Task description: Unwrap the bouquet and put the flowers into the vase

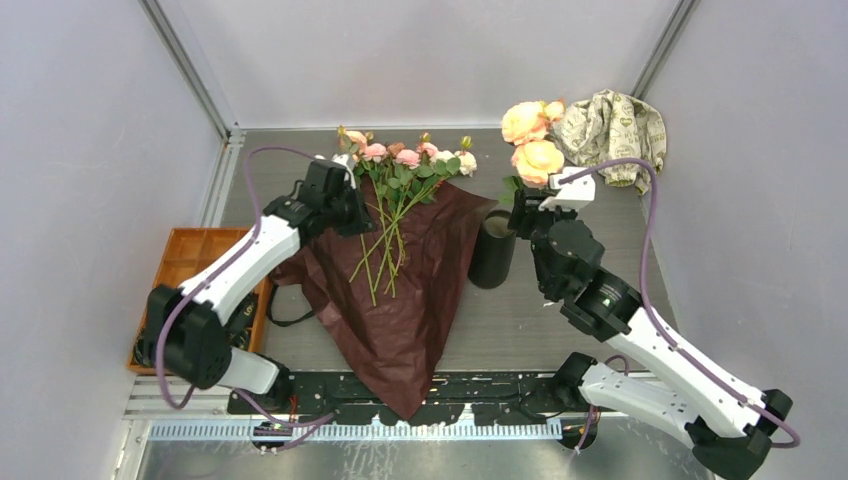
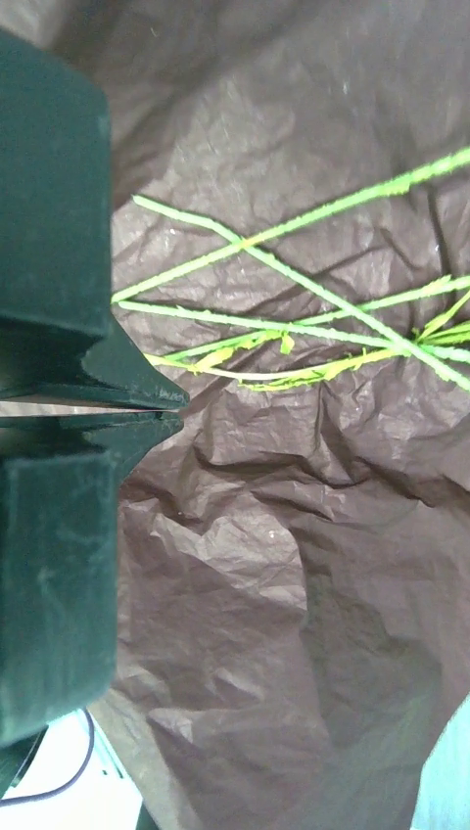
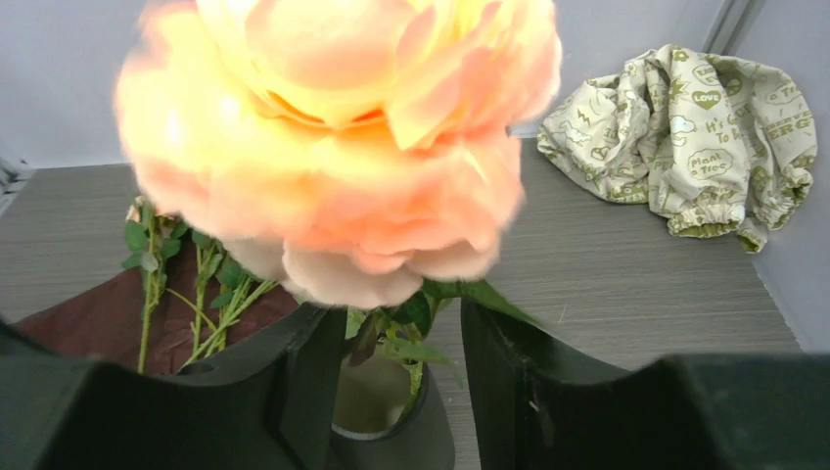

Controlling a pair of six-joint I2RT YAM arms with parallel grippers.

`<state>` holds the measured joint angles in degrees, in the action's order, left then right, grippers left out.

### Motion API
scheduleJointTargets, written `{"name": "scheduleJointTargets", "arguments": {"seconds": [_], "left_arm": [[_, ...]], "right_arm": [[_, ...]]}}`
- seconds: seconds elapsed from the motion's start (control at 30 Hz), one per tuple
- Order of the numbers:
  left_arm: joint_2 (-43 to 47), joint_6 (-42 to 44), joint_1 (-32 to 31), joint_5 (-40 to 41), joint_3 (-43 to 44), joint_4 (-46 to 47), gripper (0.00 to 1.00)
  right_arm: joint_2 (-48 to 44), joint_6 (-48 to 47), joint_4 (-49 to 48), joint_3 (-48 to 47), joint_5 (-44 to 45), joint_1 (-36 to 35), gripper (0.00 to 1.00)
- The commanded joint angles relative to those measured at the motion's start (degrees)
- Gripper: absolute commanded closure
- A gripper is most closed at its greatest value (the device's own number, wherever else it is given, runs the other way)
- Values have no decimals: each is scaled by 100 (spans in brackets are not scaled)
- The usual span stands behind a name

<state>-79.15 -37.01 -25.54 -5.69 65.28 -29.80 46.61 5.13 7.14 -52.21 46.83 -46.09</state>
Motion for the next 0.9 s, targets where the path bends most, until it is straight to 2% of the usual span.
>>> {"name": "scheduleJointTargets", "arguments": {"seconds": [0.0,0.13,0.3,0.53,0.67,0.87], "left_arm": [[-547,11,-39,-642,380,639,94],[-1012,59,-49,-635,711,665,94],[-1774,352,-97,-543,1667,247,90],[-3157,1137,-298,647,3266,-670,79],[-4029,1615,-448,1016,4152,-1311,73],[-4805,2034,-569,1556,5088,-1881,63]], "right_arm": [[-306,458,423,-81,-390,-23,46],[-449,676,787,-242,-435,-22,35],[-976,1332,1090,-305,-595,-23,23],[-1656,1728,1782,-221,-776,-23,23],[-1918,1664,1912,-153,-845,-22,23],[-1972,1650,2152,-64,-834,-18,21]]}}
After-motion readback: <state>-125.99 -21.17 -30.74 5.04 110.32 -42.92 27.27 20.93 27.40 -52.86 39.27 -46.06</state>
